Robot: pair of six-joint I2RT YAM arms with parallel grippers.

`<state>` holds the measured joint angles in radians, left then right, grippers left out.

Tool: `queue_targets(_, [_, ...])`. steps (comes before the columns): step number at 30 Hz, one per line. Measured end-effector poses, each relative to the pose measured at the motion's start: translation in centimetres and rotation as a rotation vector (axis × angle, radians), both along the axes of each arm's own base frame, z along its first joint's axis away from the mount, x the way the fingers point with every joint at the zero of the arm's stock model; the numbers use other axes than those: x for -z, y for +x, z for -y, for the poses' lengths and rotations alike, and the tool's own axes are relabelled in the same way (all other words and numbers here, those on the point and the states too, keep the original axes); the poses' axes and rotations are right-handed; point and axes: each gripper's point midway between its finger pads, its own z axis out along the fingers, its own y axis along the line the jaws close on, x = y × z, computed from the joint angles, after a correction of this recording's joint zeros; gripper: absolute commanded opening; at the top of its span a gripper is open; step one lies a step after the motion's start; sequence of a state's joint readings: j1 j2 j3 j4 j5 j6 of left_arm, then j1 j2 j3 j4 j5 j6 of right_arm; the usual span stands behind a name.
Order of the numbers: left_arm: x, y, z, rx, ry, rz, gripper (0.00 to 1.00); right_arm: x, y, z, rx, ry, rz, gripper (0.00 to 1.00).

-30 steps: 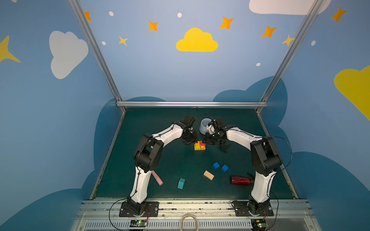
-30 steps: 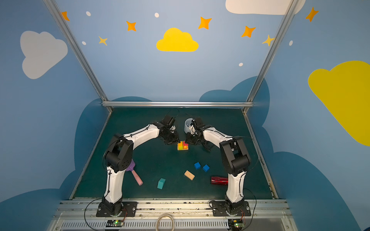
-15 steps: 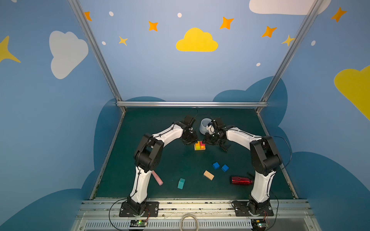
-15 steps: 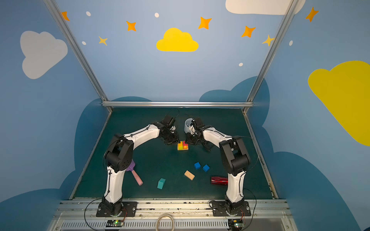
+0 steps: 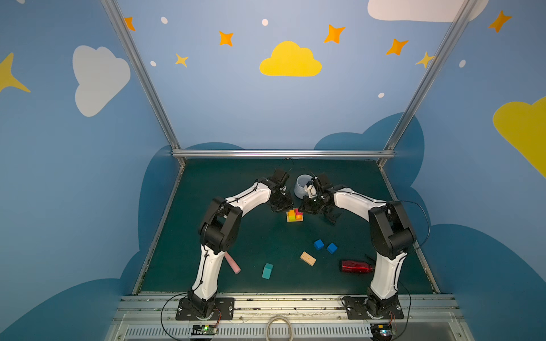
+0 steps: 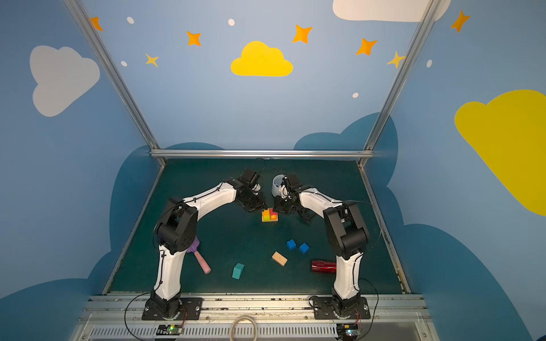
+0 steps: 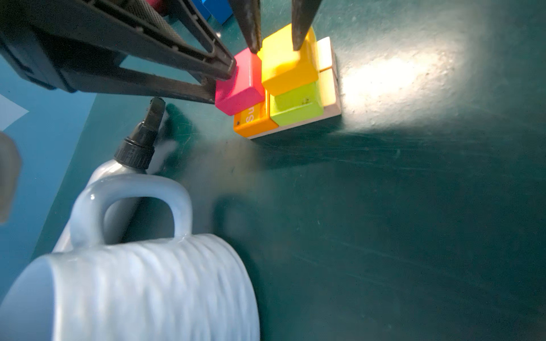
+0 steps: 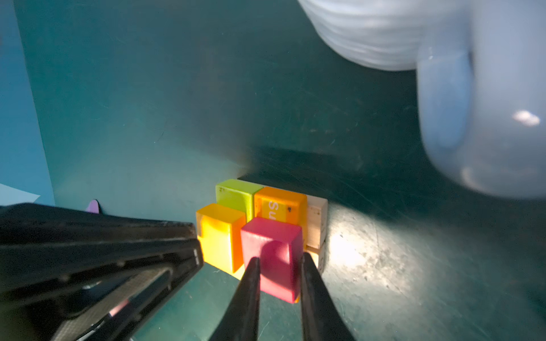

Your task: Build the wood block tower

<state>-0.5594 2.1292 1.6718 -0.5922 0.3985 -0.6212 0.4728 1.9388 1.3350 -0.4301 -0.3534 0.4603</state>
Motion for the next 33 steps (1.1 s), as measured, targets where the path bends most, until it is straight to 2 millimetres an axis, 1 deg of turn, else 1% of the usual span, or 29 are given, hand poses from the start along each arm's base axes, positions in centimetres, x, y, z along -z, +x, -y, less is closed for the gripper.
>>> queue_targets(15, [0.1,-0.1,0.1,0.004,-0.002,-0.003,0.22,0.0,0.0,0.0,0.000,0.000,0.000,0.24])
queue_targets(21, [0.0,0.1,-0.2,-0.005,0.012,0.008,0.23,0.1,0.0,0.0,-0.001,0.001,-0.004,0.24])
queue_targets(29, [-1.4,0.5,-1.0,-0.023,0.016,0.042,0.24,0.1,0.0,0.0,-0.001,0.001,-0.004,0.24])
queue_targets(33, [-1.3,0.4,-1.1,-0.025,0.021,0.041,0.27,0.2,0.0,-0.1,0.000,0.002,-0.007,0.24])
